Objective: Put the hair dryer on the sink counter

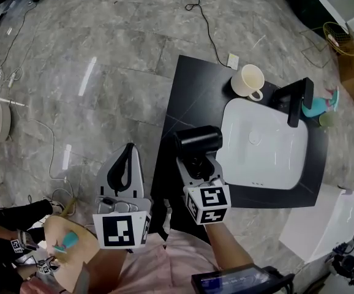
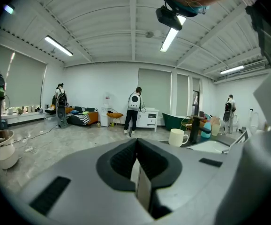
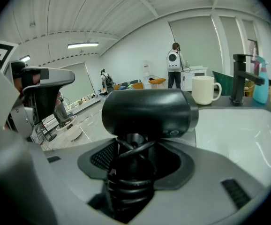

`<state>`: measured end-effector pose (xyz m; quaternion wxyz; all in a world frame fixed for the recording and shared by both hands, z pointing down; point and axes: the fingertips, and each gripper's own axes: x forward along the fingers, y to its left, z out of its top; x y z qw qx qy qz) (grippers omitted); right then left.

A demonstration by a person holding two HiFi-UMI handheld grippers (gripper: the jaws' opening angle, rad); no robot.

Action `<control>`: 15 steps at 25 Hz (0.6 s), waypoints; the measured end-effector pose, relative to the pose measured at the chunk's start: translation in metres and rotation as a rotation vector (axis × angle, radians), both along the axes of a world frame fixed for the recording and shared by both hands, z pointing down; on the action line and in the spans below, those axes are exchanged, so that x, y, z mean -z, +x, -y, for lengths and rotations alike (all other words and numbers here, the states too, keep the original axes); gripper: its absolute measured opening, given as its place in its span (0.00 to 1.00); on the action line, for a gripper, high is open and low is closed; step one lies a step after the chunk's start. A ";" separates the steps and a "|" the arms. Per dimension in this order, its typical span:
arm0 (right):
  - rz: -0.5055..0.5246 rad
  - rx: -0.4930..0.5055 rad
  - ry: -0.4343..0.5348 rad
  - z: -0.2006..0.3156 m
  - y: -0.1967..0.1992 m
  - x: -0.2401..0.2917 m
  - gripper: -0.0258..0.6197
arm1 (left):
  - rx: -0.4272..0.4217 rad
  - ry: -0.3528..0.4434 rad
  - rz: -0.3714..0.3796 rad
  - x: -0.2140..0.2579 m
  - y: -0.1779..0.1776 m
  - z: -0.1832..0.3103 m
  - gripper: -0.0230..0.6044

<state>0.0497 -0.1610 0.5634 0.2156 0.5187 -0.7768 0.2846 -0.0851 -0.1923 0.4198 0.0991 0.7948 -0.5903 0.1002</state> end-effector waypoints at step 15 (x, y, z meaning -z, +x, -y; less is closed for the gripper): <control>-0.016 -0.046 -0.184 0.008 0.005 -0.027 0.42 | 0.029 -0.003 -0.003 0.003 -0.010 0.006 0.05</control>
